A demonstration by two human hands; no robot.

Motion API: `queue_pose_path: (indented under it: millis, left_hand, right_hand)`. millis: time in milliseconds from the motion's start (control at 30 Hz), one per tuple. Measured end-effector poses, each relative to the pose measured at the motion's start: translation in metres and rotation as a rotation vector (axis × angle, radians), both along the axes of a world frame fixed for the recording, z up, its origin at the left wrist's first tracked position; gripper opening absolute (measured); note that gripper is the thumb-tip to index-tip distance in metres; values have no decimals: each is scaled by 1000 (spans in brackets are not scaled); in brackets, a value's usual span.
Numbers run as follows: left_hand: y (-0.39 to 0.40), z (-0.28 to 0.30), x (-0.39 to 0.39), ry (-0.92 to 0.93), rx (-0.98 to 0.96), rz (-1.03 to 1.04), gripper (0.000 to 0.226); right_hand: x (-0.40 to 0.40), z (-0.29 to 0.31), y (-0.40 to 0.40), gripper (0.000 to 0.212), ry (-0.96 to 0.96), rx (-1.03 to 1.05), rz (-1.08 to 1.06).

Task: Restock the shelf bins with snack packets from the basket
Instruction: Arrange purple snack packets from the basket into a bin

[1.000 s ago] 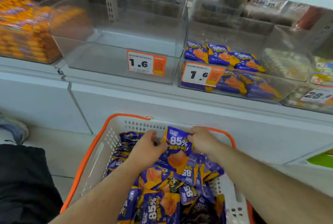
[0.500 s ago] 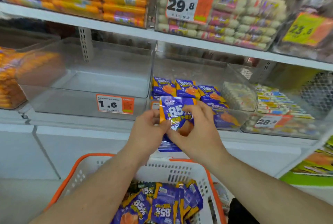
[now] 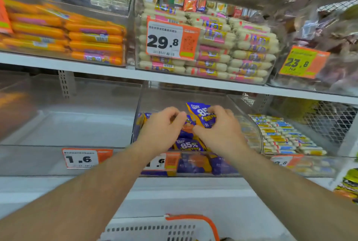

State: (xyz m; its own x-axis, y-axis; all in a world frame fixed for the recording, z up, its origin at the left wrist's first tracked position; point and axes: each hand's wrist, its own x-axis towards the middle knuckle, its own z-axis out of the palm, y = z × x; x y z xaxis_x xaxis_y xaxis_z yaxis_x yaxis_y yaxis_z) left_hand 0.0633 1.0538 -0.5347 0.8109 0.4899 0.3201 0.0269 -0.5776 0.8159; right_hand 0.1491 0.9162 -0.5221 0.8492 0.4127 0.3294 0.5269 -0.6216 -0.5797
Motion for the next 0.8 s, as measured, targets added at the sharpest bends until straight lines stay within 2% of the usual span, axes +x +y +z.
queue_pose_path:
  millis: [67,133,233,433,500,633,800]
  left_hand:
    - [17,-8,13,135,243,39,24]
    - [27,-16,22,256,320,40,22]
    - [34,-28,30,356,312,29,20]
    - [39,-36,30,329,339,50,20]
    - [39,-37,31,348,328,29,19]
    - [40,-38,31,375,287,3,18]
    - [35,-35,30,399,330,38,18]
  right_hand:
    - [33,2,4,63,-24,-162,-55]
    - [63,-2,13,63,-50,-289,-89]
    - [105,-18,35,66,-78,-492,-121]
    - [159,-60,54,70,-26,-871,-102]
    - [164,-66,56,68,28,-925,-91]
    - [170,-70,55,57,139,-901,-55]
    - [164,-68,56,63,197,-910,-82]
